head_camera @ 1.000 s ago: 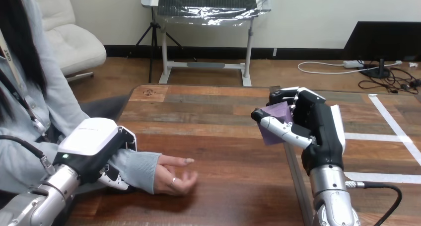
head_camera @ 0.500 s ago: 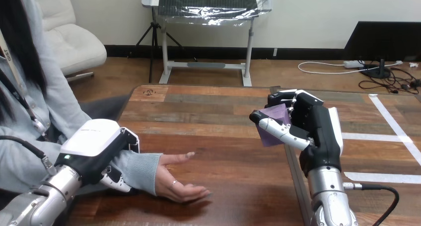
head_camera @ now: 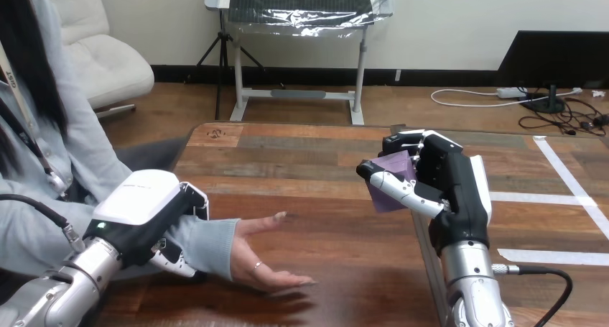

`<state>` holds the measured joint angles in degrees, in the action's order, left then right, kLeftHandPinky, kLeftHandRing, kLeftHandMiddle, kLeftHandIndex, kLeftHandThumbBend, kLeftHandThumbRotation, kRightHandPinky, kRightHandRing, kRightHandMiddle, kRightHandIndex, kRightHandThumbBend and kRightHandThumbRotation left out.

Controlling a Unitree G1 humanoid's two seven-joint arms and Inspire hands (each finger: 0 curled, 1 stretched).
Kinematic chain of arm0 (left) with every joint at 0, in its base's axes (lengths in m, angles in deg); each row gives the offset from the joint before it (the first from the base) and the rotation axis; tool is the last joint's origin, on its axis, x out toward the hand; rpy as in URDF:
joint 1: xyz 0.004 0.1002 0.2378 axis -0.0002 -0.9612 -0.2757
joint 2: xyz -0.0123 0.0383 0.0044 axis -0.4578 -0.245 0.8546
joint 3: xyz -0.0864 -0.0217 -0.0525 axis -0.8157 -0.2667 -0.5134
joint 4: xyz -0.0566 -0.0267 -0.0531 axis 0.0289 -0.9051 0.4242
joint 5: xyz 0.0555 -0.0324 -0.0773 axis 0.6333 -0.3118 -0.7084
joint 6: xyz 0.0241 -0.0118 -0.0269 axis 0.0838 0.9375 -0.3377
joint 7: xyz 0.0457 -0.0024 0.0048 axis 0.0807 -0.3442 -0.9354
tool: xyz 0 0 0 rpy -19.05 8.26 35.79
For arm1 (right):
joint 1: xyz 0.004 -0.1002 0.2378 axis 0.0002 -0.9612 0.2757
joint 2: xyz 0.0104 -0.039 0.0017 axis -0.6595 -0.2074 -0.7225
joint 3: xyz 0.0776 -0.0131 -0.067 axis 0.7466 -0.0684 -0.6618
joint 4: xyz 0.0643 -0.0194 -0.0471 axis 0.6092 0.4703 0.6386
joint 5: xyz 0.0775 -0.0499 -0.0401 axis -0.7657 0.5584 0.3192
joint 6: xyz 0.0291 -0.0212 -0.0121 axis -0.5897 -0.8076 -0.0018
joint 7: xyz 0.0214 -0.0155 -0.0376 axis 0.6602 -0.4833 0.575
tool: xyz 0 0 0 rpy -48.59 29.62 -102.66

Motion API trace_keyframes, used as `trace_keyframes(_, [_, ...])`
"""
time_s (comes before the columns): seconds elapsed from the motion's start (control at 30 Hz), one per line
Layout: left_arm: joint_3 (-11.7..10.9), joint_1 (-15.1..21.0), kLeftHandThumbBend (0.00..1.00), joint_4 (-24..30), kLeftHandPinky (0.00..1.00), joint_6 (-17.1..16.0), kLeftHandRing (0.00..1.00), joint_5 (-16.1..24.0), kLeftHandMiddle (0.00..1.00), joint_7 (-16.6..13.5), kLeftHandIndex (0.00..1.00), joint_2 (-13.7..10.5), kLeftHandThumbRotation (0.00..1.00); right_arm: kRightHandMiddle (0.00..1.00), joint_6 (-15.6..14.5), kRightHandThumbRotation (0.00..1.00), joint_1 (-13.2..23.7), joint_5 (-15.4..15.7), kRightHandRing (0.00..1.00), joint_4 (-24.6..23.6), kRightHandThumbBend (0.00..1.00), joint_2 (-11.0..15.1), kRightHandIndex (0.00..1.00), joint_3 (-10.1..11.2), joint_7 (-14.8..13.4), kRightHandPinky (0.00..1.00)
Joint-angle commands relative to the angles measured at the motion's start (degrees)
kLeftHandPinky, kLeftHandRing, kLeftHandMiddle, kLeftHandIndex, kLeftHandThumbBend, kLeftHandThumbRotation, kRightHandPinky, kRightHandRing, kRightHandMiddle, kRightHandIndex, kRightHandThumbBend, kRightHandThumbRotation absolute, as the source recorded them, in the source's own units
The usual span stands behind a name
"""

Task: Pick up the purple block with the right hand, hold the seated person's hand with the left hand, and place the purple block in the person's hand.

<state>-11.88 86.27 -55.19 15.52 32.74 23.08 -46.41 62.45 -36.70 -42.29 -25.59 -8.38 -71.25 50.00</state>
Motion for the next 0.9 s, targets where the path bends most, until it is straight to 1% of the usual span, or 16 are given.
trace_keyframes(0.0, [-3.2, 2.9, 0.88, 6.0, 0.2, -2.3, 0.25, -3.0, 0.31, -0.8, 0.31, 0.4, 0.0, 0.47, 0.7, 0.0, 2.9, -0.5, 0.41, -1.5, 0.78, -1.1, 0.48, -0.3, 0.5, 0.34])
trace_keyframes(0.13, [-3.6, 2.5, 0.88, 7.1, 0.2, -2.0, 0.25, -3.3, 0.31, -0.4, 0.31, 0.3, 0.0, 0.47, 0.7, 0.0, 2.8, -0.4, 0.4, -1.5, 0.79, -1.4, 0.48, -0.5, 0.9, 0.33])
trace_keyframes(0.33, [-4.1, 2.1, 0.88, 9.2, 0.2, -1.8, 0.26, -2.7, 0.31, -0.9, 0.31, 0.0, 0.0, 0.47, 0.9, 0.0, 2.5, -0.1, 0.4, -1.7, 0.79, -1.9, 0.48, -1.0, 1.5, 0.33])
trace_keyframes(0.43, [-4.4, 1.8, 0.88, 10.5, 0.21, -1.7, 0.26, -2.8, 0.32, -0.5, 0.32, -0.1, 0.0, 0.47, 0.9, 0.0, 2.3, 0.0, 0.41, -1.9, 0.78, -2.2, 0.47, -1.4, 1.7, 0.34])
trace_keyframes(0.63, [-5.1, 1.3, 0.87, 12.4, 0.21, -2.1, 0.26, -3.3, 0.32, 0.0, 0.32, -0.3, 0.0, 0.47, 0.7, 0.0, 1.9, -2.0, 0.41, -2.2, 0.76, -3.3, 0.48, -1.8, 4.2, 0.34])
trace_keyframes(0.87, [-5.9, 0.9, 0.87, 14.7, 0.2, -1.8, 0.25, -3.7, 0.31, 0.7, 0.33, -0.1, 0.0, 0.47, 2.1, 0.0, 1.6, -0.9, 0.41, -1.5, 0.75, -4.0, 0.48, -2.5, 4.6, 0.34])
